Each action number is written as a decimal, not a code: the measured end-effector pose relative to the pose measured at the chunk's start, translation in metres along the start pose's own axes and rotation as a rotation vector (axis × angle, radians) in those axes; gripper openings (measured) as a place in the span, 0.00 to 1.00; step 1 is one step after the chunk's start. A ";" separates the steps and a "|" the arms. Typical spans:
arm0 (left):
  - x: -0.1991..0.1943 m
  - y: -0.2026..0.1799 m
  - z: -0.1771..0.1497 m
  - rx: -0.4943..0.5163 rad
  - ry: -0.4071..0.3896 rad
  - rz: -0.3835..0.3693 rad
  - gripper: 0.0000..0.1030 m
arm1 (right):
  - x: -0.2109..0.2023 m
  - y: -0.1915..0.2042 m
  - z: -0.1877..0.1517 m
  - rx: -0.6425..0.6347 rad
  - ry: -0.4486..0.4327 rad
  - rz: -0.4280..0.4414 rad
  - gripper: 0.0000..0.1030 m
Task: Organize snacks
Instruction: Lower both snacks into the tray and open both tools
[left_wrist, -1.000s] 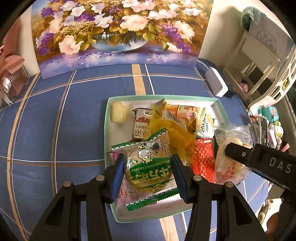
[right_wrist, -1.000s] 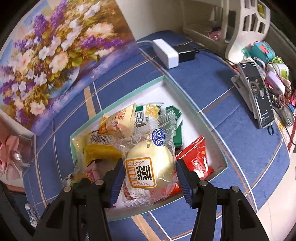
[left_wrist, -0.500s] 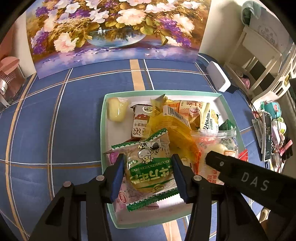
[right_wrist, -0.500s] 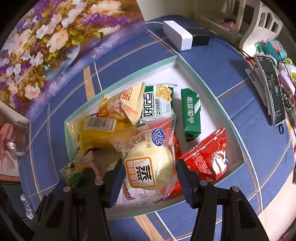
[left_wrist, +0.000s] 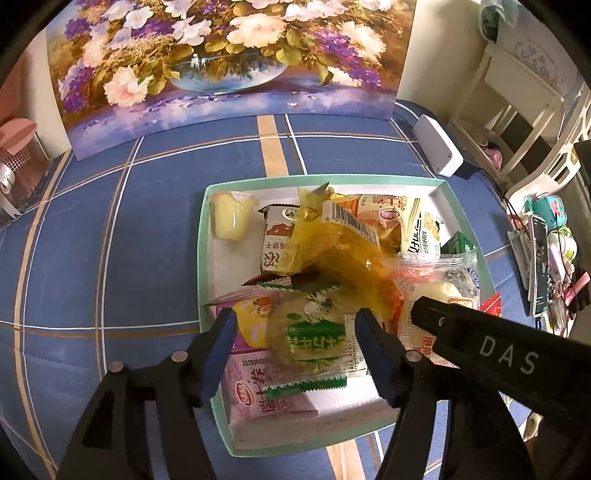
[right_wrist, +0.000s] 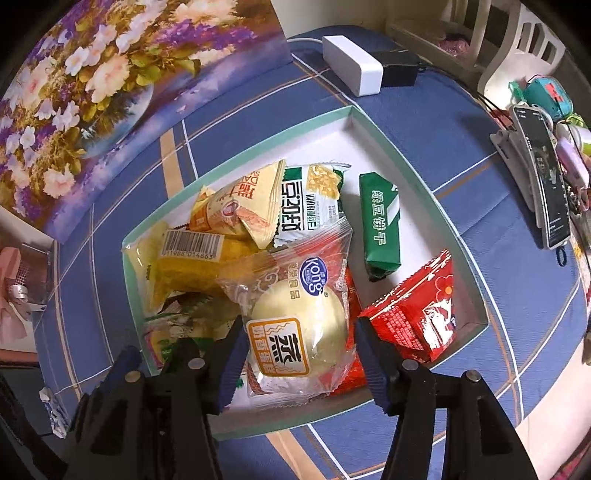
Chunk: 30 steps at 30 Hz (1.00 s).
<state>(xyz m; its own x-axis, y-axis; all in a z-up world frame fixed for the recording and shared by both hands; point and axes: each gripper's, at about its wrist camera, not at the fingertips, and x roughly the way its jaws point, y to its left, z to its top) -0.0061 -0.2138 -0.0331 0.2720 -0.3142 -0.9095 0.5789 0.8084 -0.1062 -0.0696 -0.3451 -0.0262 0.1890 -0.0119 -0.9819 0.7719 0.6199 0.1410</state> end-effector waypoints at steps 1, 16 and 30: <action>-0.001 0.000 0.000 -0.001 0.001 -0.002 0.65 | -0.001 0.000 0.000 0.000 -0.001 0.000 0.60; -0.013 0.025 0.002 -0.073 0.016 0.065 0.65 | -0.013 0.010 0.000 -0.031 -0.021 -0.014 0.67; -0.029 0.109 0.001 -0.316 -0.048 0.275 0.95 | -0.021 0.036 -0.004 -0.120 -0.075 -0.039 0.86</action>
<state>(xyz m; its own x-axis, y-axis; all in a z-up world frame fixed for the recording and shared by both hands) 0.0503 -0.1170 -0.0180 0.4235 -0.0821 -0.9022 0.2172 0.9760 0.0131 -0.0478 -0.3196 -0.0011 0.2088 -0.0935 -0.9735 0.7022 0.7071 0.0827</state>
